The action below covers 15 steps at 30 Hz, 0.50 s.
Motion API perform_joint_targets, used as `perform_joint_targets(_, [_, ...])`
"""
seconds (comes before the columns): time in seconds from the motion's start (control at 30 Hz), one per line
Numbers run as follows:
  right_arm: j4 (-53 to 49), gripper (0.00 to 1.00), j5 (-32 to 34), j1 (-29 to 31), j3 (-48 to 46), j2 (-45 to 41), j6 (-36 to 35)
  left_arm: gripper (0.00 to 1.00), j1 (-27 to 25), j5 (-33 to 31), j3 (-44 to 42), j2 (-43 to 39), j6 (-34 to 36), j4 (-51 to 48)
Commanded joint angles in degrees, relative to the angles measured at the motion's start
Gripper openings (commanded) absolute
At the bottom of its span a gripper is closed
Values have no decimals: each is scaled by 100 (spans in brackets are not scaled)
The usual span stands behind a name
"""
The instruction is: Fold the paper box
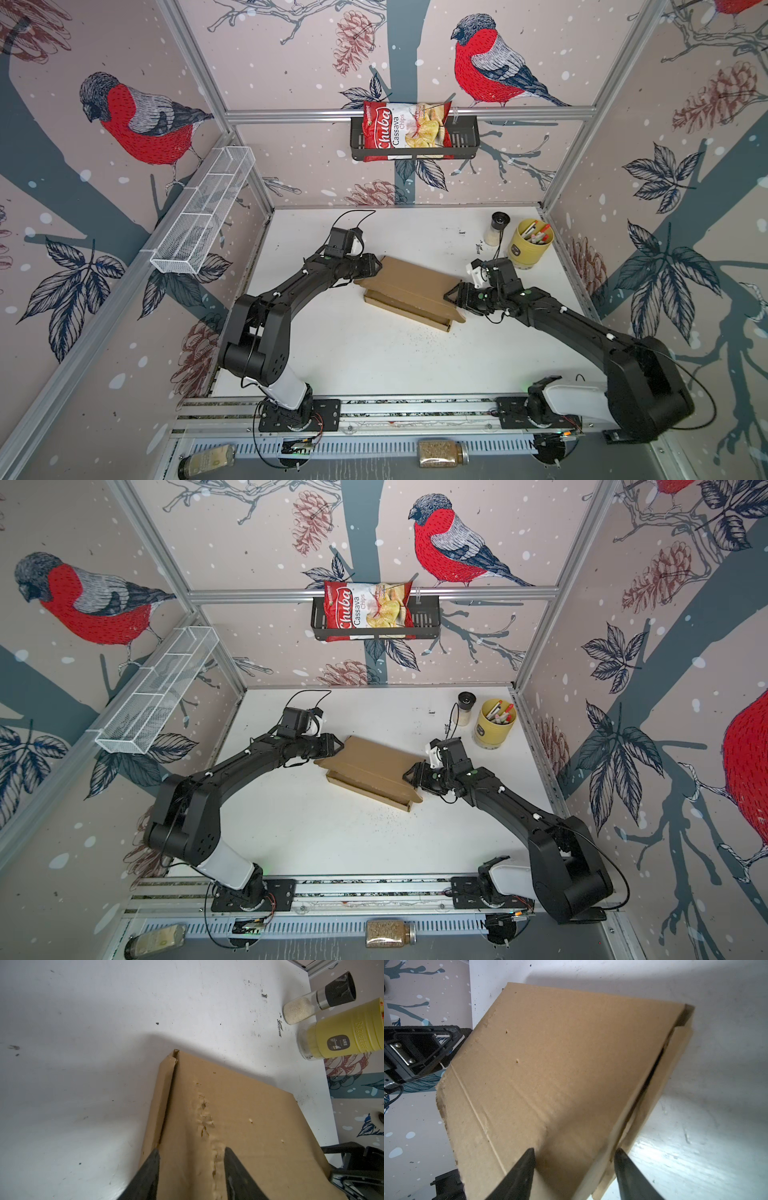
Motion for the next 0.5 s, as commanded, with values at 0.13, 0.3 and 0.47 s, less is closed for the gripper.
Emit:
perform_joint_targets(0.13, [183,57,17,15,-108,60,29,38,-6,259,-236,-6,106,22])
perform_joint_targets(0.3, [248,54,17,9,-117,132,38,32,-7,424,-473,-20,-25,219])
perform_joint_targets(0.47, [275,54,19,6,-127,194,28,31,-7,356,-570,2,79,172])
